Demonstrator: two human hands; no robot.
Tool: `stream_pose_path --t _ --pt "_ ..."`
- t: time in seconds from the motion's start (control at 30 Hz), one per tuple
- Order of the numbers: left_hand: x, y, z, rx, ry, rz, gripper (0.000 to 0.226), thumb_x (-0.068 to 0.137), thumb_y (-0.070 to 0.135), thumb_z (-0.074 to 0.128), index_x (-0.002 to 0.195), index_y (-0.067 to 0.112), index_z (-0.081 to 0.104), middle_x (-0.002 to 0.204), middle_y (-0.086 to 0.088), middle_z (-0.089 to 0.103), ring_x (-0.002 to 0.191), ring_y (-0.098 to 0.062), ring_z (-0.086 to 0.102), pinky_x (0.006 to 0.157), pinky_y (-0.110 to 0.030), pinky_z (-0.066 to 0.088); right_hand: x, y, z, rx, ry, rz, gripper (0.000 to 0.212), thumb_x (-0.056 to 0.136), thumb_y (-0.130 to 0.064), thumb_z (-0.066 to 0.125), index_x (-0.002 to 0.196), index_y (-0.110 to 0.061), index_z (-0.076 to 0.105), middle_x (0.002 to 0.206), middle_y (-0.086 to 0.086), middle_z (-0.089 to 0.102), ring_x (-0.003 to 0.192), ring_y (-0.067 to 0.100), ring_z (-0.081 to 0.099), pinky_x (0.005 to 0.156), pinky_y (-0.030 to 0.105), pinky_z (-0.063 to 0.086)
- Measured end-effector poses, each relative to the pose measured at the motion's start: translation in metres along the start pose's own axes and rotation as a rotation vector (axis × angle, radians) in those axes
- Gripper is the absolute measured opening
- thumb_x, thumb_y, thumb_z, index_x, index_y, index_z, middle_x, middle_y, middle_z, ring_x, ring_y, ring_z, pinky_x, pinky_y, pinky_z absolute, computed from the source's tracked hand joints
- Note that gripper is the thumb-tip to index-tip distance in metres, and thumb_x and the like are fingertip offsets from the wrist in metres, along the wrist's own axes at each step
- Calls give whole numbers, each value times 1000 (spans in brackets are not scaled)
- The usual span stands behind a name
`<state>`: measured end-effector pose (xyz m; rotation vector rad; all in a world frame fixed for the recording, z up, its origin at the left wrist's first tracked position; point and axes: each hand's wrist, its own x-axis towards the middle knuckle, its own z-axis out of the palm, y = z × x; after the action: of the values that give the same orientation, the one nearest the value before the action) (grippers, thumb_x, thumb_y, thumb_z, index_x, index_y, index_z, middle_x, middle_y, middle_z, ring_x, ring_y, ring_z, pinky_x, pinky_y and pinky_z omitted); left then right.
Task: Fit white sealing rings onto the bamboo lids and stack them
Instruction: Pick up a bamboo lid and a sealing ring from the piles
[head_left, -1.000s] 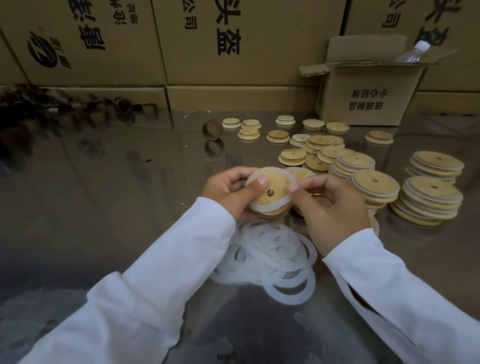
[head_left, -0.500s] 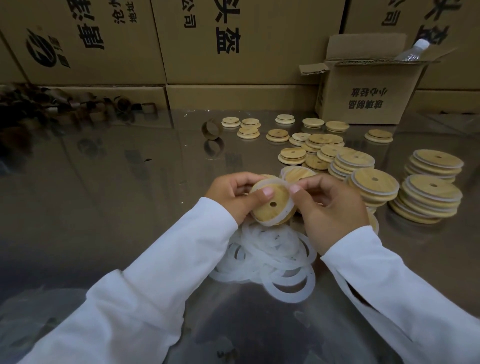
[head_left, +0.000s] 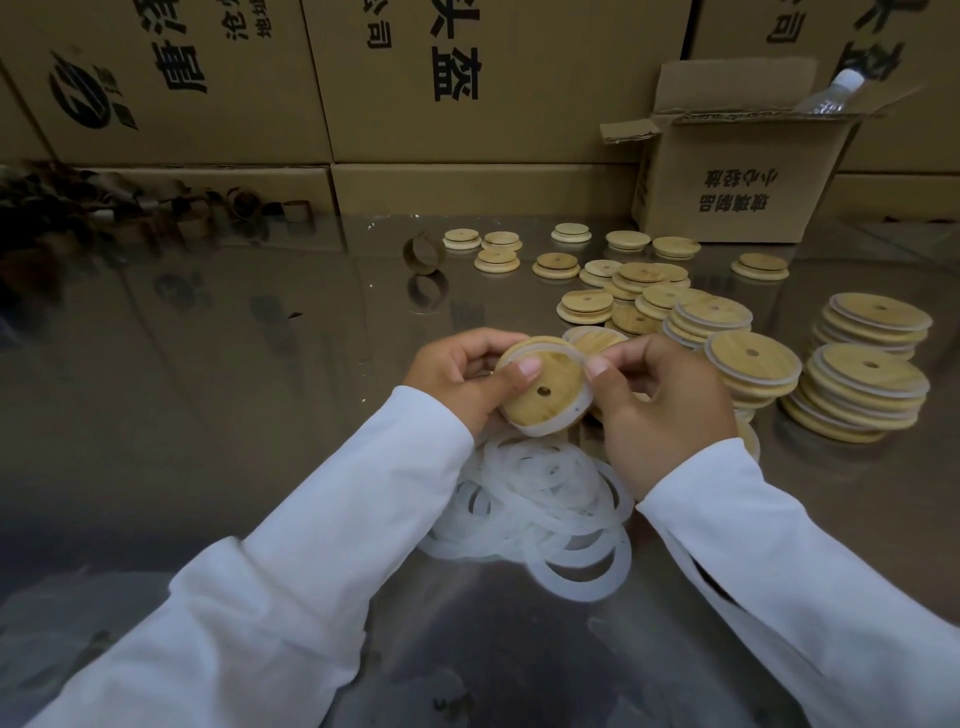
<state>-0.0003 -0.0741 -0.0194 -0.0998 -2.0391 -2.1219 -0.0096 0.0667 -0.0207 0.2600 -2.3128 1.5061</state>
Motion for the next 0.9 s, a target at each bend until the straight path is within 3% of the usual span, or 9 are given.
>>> stream_pose_path --t 0.2,0.43,0.53,0.63,0.7,0.83,0.9 --pt "-1 2 0 -21 -5 -9 12 84 2 58 92 8 64 88 -15 63 79 -26 61 74 -41 55 -3 -2 2 2 19 -36 16 88 -16 57 75 -25 52 73 -16 53 69 -4 49 59 -3 35" --pt "1 -1 -4 -49 32 1 10 82 7 61 90 11 64 87 -13 67 75 -22 66 69 -38 58 -6 -2 1 116 16 -62 13 83 -20 64 73 -28 58 82 -11 64 80 4 60 72 15 47" --pt "2 -2 -4 -71 21 -17 9 81 5 62 89 10 63 82 -11 67 68 -19 66 60 -33 58 -5 0 1 53 26 -54 12 83 -24 63 72 -29 58 80 -14 63 74 1 60 66 12 45" --pt "2 -3 -3 -62 -1 -29 9 79 3 64 84 9 62 80 -11 66 67 -22 65 59 -36 57 -3 1 0 22 36 -33 15 84 -24 62 71 -29 56 73 -16 60 70 -2 58 60 8 42" --pt "3 -4 -4 -53 -8 -30 9 79 2 64 84 8 61 82 -13 65 70 -24 64 60 -37 57 -1 3 1 33 31 2 16 83 -21 61 69 -27 57 71 -15 61 69 0 58 64 16 45" --pt "3 -3 -5 -56 -19 -23 8 80 1 63 84 8 61 84 -13 62 69 -24 63 60 -37 58 2 5 4 144 26 135 18 83 -15 60 67 -21 60 69 -3 64 74 18 63 76 45 54" --pt "3 -3 -5 -62 -19 -20 8 80 0 62 84 8 61 82 -12 62 66 -21 64 58 -35 58 3 5 6 177 30 177 19 84 -14 59 66 -20 60 67 -2 63 72 20 63 75 49 54"
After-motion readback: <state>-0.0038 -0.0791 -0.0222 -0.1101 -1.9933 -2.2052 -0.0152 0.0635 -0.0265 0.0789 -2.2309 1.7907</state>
